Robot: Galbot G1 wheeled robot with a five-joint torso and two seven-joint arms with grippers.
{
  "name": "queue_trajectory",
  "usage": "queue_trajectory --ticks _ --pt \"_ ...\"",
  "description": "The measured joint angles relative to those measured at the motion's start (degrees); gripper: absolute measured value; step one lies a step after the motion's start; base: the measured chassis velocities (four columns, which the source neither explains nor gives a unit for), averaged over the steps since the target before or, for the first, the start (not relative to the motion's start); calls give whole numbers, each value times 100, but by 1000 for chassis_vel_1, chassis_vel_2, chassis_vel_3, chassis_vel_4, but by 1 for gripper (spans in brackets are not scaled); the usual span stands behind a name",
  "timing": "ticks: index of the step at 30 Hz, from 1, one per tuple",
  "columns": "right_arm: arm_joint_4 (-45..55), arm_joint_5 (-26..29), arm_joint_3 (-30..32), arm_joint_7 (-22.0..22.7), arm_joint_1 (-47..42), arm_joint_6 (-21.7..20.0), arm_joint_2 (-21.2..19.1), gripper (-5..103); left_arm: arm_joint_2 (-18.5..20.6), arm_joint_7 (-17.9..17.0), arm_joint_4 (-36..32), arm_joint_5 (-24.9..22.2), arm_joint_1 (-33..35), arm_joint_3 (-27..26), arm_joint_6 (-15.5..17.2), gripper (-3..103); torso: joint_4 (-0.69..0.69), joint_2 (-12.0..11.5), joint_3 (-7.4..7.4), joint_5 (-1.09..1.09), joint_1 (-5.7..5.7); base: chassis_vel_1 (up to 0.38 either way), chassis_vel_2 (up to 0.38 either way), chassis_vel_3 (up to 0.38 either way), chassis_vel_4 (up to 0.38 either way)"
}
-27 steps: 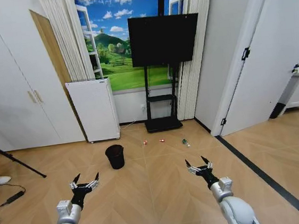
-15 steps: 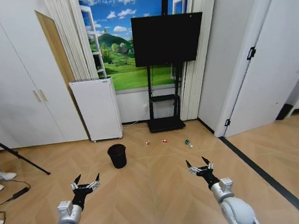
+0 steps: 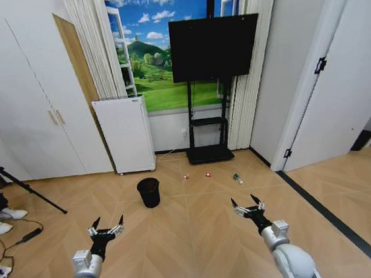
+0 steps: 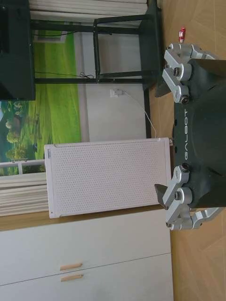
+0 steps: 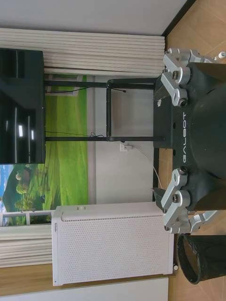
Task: Pick up the trash bin and place the garbage on the floor into it.
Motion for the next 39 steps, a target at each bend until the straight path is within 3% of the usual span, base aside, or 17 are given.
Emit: queue_trajectory --ticks 19,36,39 --pt "-66 -106 101 -129 -6 167 22 100 -27 113 -43 90 35 8 11 100 0 0 -1 0 -1 -39 33 35 -30" --pt "-71 -176 117 -144 -49 264 15 100 -90 158 -128 148 96 6 -12 100 -2 -1 1 -4 1 -252 255 268 -254" --pt "-71 -176 107 -148 -51 265 16 100 -90 159 -151 151 108 4 -12 100 1 -1 0 7 1 -369 363 374 -373"
